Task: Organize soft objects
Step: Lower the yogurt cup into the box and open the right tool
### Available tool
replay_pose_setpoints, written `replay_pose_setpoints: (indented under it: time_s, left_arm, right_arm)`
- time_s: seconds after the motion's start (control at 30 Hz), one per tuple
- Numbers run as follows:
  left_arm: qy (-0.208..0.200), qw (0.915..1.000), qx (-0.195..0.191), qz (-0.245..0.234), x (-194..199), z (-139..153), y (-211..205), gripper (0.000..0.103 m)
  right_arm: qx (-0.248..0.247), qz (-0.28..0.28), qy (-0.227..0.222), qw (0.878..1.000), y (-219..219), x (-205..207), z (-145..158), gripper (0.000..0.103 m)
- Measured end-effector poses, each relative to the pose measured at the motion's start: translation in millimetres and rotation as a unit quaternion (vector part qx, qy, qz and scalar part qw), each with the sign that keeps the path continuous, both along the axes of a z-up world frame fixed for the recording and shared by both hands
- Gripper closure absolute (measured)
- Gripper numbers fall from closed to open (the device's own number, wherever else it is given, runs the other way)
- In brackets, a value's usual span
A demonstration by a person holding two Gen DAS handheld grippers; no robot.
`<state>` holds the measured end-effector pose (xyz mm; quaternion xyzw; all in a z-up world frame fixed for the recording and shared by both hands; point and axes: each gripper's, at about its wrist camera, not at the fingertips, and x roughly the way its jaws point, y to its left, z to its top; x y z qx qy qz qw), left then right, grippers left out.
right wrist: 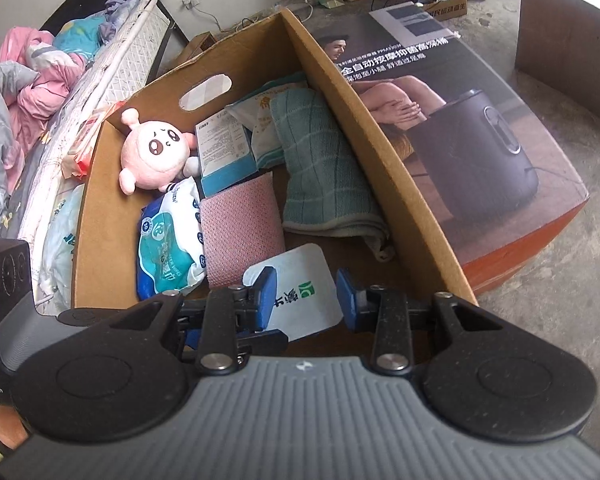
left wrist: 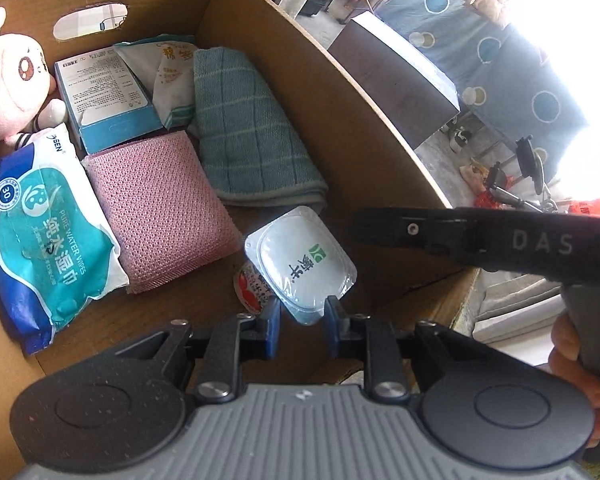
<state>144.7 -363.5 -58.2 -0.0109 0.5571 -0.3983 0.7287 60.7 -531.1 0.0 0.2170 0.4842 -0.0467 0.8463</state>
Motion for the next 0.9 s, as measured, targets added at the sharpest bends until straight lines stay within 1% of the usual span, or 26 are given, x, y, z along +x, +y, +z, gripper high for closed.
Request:
replay_pose_setpoints:
  time_s: [0.03,0.1,0.17,0.3,0.37,0.43,0.47,0.53,0.67,0.7,0.73,0.8,0.9]
  left_arm:
    - [-0.005,1.0000,0.000,0.000,-1.0,2.2,1.7,0.076]
    - [-0.025,0.9997,-0.001,-0.002,-4.8,11.6,7.7,0.067]
    - [-0.054,0.9985,-0.005,-0.007,-10.3,26.5,16.4,0.062]
    - [-0.114,0.9934,-0.009,0.001,-19.5,58.5,44.9,0.052]
    - [-0.137,0.9904,-0.007,0.015,-22.0,71.9,65.6,0.050]
    - [-0.153,0.9878,-0.005,0.032,-22.4,80.1,85.0,0.050]
    - [-0.158,0.9867,-0.004,0.040,-22.5,82.4,93.7,0.049]
    - [-0.164,0.9847,-0.001,0.058,-21.6,86.0,112.4,0.049]
    - [-0.162,0.9822,0.004,0.094,-16.7,87.2,144.7,0.049]
    - [-0.159,0.9820,0.003,0.101,-15.7,87.1,151.4,0.049]
    - [-0.156,0.9819,0.001,0.107,-14.7,86.5,157.4,0.049]
    - [-0.152,0.9817,-0.002,0.114,-13.2,84.8,168.3,0.049]
    - [-0.150,0.9813,-0.008,0.120,-12.3,83.8,180.0,0.049]
  right_arm:
    - [0.002,-0.001,-0.002,1.000,-0.1,0.2,1.5,0.070]
    - [0.008,-0.001,-0.008,1.000,-0.5,0.6,4.8,0.070]
    - [0.026,0.001,-0.015,1.000,0.0,2.3,7.5,0.070]
    - [0.098,0.008,-0.015,0.995,4.5,15.7,3.2,0.070]
    - [0.135,0.014,-0.003,0.991,9.2,26.7,-4.8,0.070]
    - [0.167,0.028,0.017,0.985,20.3,39.8,-15.3,0.070]
    - [0.172,0.035,0.027,0.984,25.7,46.3,-19.3,0.070]
    - [0.160,0.044,0.041,0.985,35.3,58.0,-24.6,0.069]
    - [0.149,0.049,0.075,0.985,40.7,74.4,-39.0,0.068]
    - [0.141,0.046,0.084,0.985,39.9,75.4,-42.8,0.068]
    - [0.139,0.043,0.088,0.985,38.8,75.5,-45.4,0.071]
    - [0.152,0.035,0.095,0.983,32.7,73.5,-51.1,0.071]
    - [0.138,0.025,0.106,0.984,28.1,67.5,-54.2,0.071]
